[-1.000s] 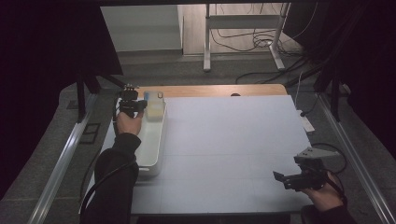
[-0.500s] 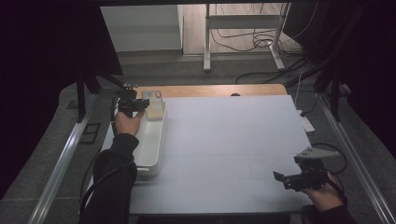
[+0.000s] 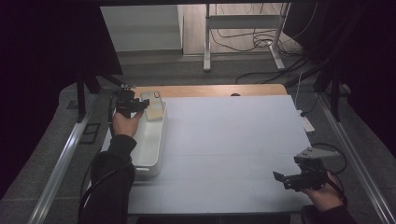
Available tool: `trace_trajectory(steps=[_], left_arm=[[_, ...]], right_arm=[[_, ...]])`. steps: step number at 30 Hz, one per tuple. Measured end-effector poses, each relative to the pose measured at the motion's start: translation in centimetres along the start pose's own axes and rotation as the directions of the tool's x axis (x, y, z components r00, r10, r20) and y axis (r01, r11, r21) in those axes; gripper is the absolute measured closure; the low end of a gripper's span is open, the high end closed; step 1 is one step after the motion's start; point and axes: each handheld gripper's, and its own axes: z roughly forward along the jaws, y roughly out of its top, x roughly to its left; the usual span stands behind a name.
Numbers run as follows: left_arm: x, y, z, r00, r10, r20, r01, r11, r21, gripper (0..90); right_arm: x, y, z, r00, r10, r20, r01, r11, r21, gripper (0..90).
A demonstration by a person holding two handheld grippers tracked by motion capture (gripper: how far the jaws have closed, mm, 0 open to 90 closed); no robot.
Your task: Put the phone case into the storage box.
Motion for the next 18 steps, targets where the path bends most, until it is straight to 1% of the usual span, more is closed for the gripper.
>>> trace_trajectory(steps=[3,7,11,16,18], left_arm=[[0.11,-0.08,-0.2,1.0,0.003,0.004,-0.003,1.0,-0.006,47.1],[0.21,-0.2,-0.28,0.9999,0.009,0.014,-0.009,0.9999,-0.008,41.8],[0.36,-0.45,-0.47,0.9993,0.014,0.034,-0.014,0.9998,-0.017,38.4],[0.44,-0.71,-0.7,0.9985,0.019,0.051,-0.018,0.9997,-0.016,30.4],[0.43,-0.9,-0.87,0.9977,0.026,0.063,-0.026,0.9996,-0.013,27.9]], right_arm=[[0.0,0.0,0.0,1.0,0.0,0.0,0.0,1.0,0.0,0.0],[0.01,0.0,0.0,1.0,-0.001,0.0,0.001,1.0,0.001,0.0],[0.03,0.01,0.0,1.0,0.0,0.001,0.0,1.0,0.001,0.0],[0.03,0.01,0.01,1.0,-0.002,0.002,0.002,1.0,0.003,0.0],[0.05,0.01,0.02,1.0,-0.002,0.003,0.002,1.0,0.005,0.0]])
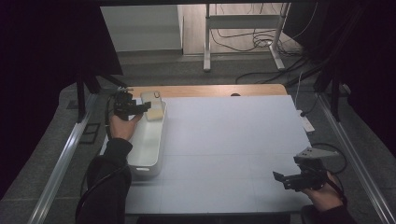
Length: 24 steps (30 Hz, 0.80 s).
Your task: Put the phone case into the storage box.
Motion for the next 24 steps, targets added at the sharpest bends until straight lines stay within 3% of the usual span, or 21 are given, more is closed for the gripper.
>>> trace_trajectory(steps=[8,14,24], left_arm=[[-0.4,-0.5,-0.4,0.9986,0.008,0.052,-0.008,0.9999,-0.007,18.2],[-1.0,-0.9,-1.0,0.9924,-0.001,0.123,0.002,1.0,-0.009,12.4],[-2.3,-1.6,-1.4,0.9882,0.053,0.144,-0.053,0.9986,-0.005,9.4]], right_arm=[[0.0,0.0,0.0,1.0,-0.003,-0.001,0.003,1.0,0.0,0.0],[0.0,0.0,0.0,1.0,-0.006,-0.001,0.006,1.0,0.003,0.0],[0.1,0.0,0.0,1.0,-0.007,-0.001,0.007,1.0,0.005,0.0]])
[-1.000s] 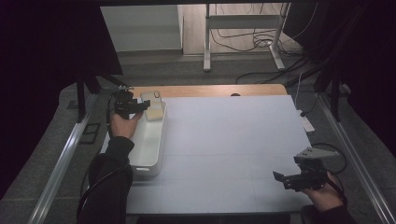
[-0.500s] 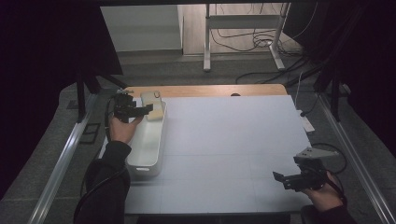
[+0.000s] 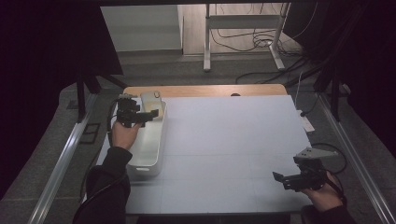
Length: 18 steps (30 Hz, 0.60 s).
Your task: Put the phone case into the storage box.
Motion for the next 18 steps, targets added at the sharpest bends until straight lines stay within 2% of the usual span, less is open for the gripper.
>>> trace_trajectory(steps=[11,18], left_arm=[[-1.3,-0.8,-0.4,0.998,0.062,0.008,-0.062,0.9979,-0.017,6.8],[-1.6,-1.1,-1.0,0.9978,0.066,0.005,-0.066,0.997,-0.04,4.6]], right_arm=[[0.1,0.0,0.0,1.0,-0.008,-0.002,0.008,1.0,-0.001,0.0],[0.1,0.0,0.0,0.9999,-0.012,-0.008,0.012,1.0,0.002,0.0]])
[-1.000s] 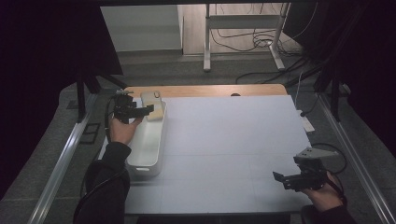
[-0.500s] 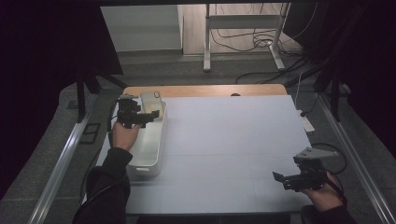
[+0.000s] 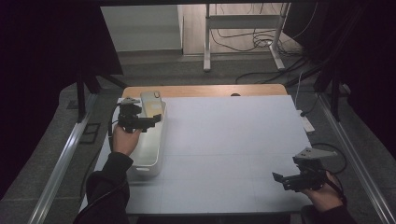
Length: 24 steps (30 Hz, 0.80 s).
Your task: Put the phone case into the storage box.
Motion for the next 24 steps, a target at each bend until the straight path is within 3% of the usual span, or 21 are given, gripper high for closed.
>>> trace_trajectory(steps=[7,24], left_arm=[[-0.2,-0.1,-0.8,0.9993,-0.008,0.036,0.009,0.9997,-0.024,4.3],[-1.2,-0.6,-2.0,0.999,0.022,0.039,-0.022,0.9998,0.001,4.2]], right_arm=[[0.0,0.0,0.0,1.0,-0.006,-0.005,0.006,1.0,0.005,0.0],[0.1,0.0,0.0,1.0,-0.005,-0.003,0.005,1.0,0.003,0.0]])
